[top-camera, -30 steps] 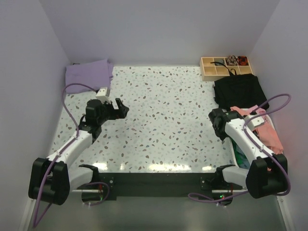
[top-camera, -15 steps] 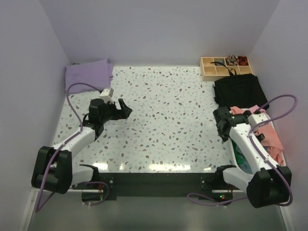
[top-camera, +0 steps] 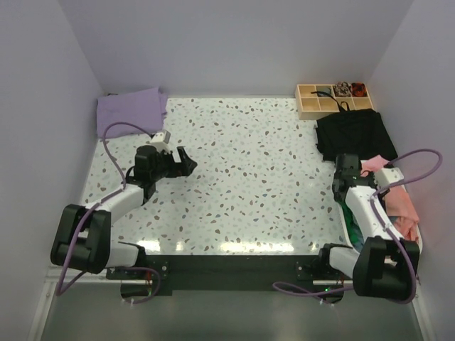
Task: Fold and stack the t-shirts
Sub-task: Grab crumpled tshirt from bin with the right arm
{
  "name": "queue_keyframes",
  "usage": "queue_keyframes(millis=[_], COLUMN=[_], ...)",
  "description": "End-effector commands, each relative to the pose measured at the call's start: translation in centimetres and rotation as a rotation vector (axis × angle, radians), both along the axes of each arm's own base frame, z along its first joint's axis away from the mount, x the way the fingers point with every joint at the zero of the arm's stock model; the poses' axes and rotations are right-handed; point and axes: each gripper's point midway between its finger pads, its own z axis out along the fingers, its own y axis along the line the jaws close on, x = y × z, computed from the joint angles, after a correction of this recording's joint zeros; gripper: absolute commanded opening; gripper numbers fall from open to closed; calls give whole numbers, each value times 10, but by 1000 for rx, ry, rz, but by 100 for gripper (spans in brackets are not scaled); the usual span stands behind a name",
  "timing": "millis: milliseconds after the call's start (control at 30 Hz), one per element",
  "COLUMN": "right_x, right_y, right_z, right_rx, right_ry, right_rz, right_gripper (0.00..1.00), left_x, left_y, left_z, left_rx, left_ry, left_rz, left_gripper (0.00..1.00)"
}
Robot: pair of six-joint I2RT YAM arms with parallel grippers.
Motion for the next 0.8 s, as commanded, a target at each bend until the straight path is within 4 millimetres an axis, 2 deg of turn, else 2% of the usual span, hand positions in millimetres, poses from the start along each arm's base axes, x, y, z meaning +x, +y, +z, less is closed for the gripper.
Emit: queue_keyframes(millis=[0,33,100,167,333,367,400,467,500,533,633,667,767], right_x=[10,9,11,8,8,9,11,12,13,15,16,15,9], right_y=[-2,-1,4,6,10,11,12,14,16,18,23,28,40], right_z=[30,38,41,50,51,49,47,40,37,31,20,12,5], right_rx=[-26,-22,2,0,25,31,40,57,64,84,127,162,231], right_ry=[-96,-139,-157,-196,-172,-165,-162,-154,-149,-141,-126,-116,-117], right_rz=[65,83,137,151,196,204,214,227,233,245,263,278,316], right_gripper=[11,13,19,17,23,32,48,49,62,66,65,65,63], left_x=[11,12,13,13,11,11,11,10,10,11,11,11,11], left_y=[-9,-10,-14,-16,-21,-22,-23,-24,-25,-24,-25,-25,-25], left_z=[10,10,8,8,4,4,4,2,2,2,2,1,0], left_rx=[-60,-65,-81,-90,-107,-112,-117,-121,-121,-120,-121,-120,-120], left_ry=[-44,-45,-39,-41,-29,-28,-27,-20,-19,-21,-19,-17,-16], left_rz=[-26,-29,-39,-49,-74,-80,-86,-88,-90,-90,-92,-94,-98], left_gripper=[100,100,100,100,100,100,100,100,100,100,100,100,100])
